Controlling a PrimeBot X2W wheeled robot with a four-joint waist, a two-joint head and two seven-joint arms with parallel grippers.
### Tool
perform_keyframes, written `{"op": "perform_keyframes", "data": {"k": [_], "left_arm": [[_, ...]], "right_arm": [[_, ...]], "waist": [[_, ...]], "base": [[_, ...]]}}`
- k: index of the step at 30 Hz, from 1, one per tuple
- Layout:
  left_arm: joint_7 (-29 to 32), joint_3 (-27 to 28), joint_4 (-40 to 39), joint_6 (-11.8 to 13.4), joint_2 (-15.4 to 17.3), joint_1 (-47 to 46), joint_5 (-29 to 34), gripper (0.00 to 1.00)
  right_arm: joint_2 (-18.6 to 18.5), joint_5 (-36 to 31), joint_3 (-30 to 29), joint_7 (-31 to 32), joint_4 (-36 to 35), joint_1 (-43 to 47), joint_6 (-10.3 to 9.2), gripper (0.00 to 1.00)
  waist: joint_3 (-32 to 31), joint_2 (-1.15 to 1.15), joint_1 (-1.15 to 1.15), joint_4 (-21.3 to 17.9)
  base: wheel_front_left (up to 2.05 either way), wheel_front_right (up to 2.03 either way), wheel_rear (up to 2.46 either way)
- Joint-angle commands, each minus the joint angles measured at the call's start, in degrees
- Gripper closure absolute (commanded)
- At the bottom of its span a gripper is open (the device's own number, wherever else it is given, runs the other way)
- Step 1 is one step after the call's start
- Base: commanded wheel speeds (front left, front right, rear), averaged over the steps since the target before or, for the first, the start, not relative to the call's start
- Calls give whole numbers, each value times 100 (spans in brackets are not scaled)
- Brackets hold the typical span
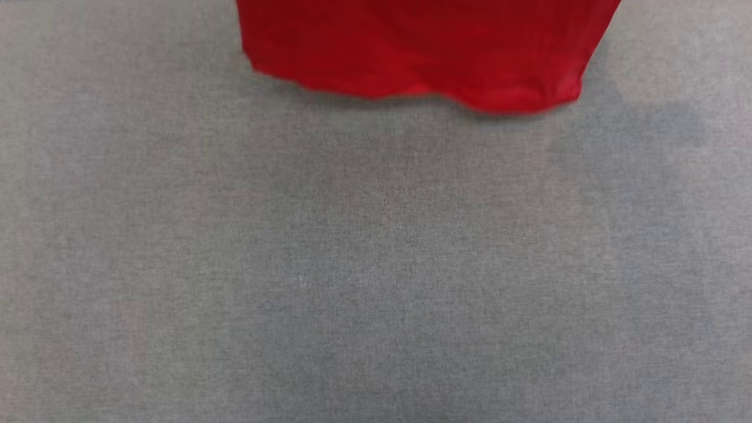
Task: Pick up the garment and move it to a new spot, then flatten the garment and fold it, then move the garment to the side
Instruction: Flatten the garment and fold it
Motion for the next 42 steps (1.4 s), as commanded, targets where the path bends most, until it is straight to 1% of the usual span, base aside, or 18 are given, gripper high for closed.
{"op": "perform_keyframes", "data": {"k": [1, 6, 8, 12, 18, 24, 28, 30, 33, 36, 42], "left_arm": [[-82, 20, 55, 108, -46, -164, 97, 100], [-277, 156, 82, 339, -99, -589, 227, 100], [-332, 225, 116, 416, -87, -720, 236, 100], [-439, 269, 261, 368, -26, -716, 174, 100], [-621, 232, 532, 241, -148, -319, -21, 100], [-889, 253, 815, 109, -226, 298, -318, 100], [-1145, 265, 925, 50, -254, 1002, -508, 100], [-1229, 300, 929, 91, -264, 1396, -591, 100], [-1301, 379, 886, 67, -229, 2096, -729, 100], [-1320, 598, 684, 89, -179, 2873, -850, 100], [-1324, 1218, -131, 324, -9, 4676, -823, 100]], "right_arm": [[79, -121, -18, -153, 176, -289, -5, 100], [359, -463, -38, -558, 922, -1212, -5, 100], [480, -492, -86, -697, 1187, -1526, -5, 100], [729, -506, 76, -857, 1587, -1825, -5, 100], [956, -426, 604, -1075, 1947, -1628, -5, 100], [1203, -89, 928, -1464, 2195, -952, -5, 100], [1380, 262, 1077, -1689, 2187, -248, -5, 100], [1451, 496, 1151, -1747, 2091, 148, -5, 100], [1407, 740, 1342, -1808, 1837, 754, -5, 100], [1283, 994, 1495, -1833, 1565, 1394, -5, 100], [941, 1222, 1649, -1843, 931, 2582, -5, 100]], "waist": [[412, 0, 0, -52], [655, 0, 0, -30], [731, 0, 0, -27], [826, 0, 0, -46], [950, 0, 0, -6], [926, 0, 0, 9], [701, 0, 0, -12], [554, 0, 0, -34], [285, 0, 0, -20], [-24, 0, 0, -1], [-528, 0, 0, 61]], "base": [[0, 0, 0], [0, 0, 0], [0, 0, 0], [0, 0, 0], [0, 0, 0], [0, 0, 0], [0, 0, 0], [0, 0, 0], [0, 0, 0], [0, 0, 0], [0, 0, 0]]}}
